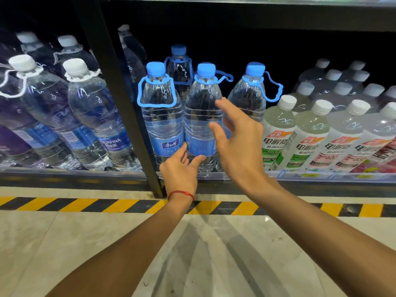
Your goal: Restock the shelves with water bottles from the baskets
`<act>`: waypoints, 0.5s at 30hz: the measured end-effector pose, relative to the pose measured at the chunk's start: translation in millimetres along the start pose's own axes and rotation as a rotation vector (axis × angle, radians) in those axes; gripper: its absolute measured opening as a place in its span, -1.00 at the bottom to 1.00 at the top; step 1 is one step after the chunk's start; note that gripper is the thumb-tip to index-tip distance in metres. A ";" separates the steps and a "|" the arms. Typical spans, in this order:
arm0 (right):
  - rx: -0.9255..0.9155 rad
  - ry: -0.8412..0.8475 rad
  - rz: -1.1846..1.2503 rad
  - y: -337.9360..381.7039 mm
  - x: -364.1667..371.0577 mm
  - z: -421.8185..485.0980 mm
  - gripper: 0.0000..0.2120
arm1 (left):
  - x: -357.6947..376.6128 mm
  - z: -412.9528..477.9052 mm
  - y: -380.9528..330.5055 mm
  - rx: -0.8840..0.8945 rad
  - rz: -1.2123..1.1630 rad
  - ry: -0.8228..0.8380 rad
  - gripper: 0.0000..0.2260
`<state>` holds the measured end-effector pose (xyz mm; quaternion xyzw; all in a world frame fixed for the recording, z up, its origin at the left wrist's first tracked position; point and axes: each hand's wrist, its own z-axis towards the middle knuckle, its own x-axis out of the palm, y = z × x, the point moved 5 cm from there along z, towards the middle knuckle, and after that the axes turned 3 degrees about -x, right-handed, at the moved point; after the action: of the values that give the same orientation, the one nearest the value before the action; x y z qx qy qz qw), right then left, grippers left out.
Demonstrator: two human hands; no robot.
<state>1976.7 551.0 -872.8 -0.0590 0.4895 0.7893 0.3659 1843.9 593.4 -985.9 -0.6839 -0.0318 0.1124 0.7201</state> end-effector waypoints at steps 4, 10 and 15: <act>-0.132 0.064 -0.218 1.1 -12.3 -17.2 -0.68 | -5.5 -2.4 2.3 0.075 0.098 0.005 -0.42; -0.324 0.203 -0.628 -3.3 -20.2 -35.6 -0.65 | -36.8 -22.0 -28.3 0.454 0.608 0.189 -0.54; -0.306 0.381 -0.836 -12.5 -12.7 -39.1 -0.49 | -64.7 -22.4 -53.4 0.748 1.094 0.257 -0.54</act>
<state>1983.5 515.7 -896.3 -0.4472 0.3601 0.6129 0.5428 1791.8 556.1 -927.3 -0.3140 0.4461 0.3820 0.7460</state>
